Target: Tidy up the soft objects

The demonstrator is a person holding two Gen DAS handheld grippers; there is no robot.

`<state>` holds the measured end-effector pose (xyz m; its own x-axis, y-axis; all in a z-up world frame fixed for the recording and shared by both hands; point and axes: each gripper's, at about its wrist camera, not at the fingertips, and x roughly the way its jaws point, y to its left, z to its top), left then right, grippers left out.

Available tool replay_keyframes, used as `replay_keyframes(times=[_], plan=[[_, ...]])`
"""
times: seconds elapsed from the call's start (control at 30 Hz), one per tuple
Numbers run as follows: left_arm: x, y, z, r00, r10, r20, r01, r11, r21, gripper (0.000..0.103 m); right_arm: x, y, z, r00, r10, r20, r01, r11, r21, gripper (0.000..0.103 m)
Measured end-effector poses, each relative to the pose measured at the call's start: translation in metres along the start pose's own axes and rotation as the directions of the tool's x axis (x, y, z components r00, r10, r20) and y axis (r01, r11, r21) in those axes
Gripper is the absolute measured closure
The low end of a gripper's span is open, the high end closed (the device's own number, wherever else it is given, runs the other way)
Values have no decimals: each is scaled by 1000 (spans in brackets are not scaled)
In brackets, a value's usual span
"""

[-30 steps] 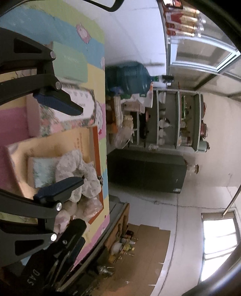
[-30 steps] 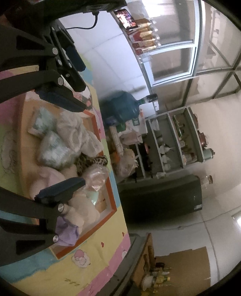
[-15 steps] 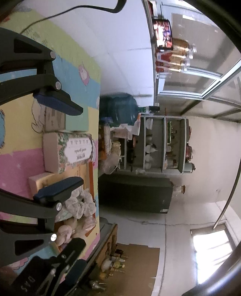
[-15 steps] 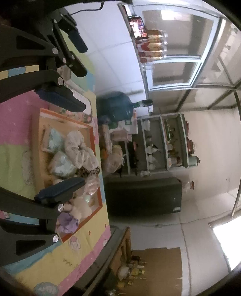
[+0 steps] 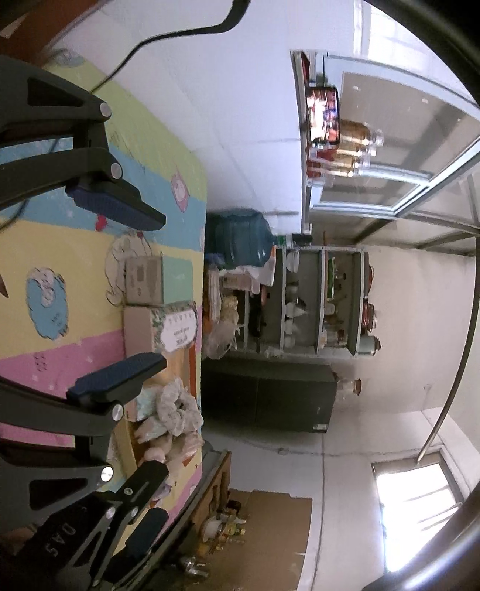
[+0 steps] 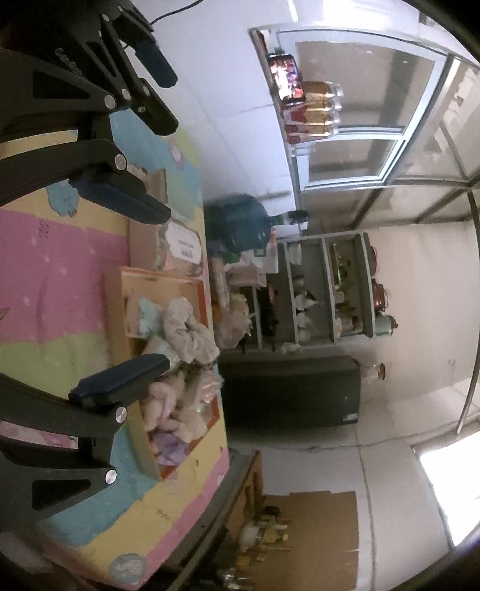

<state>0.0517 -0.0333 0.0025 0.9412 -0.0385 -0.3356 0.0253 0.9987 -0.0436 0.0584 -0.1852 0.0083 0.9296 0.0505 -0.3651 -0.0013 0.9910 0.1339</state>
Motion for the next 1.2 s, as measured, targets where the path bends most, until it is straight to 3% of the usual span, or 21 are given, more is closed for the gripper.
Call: replay_keyframes(times=[0.57,1.2], plan=[[-64,32,-10,998,62,29,-62,998,-19,35,-59,49,-9,999,21,45,-20,999,-26,29],[-69,36,-8,998,57,41,-56,998,-25,35,-68,45,-11,999,-5,49,6,1000,-27,29]])
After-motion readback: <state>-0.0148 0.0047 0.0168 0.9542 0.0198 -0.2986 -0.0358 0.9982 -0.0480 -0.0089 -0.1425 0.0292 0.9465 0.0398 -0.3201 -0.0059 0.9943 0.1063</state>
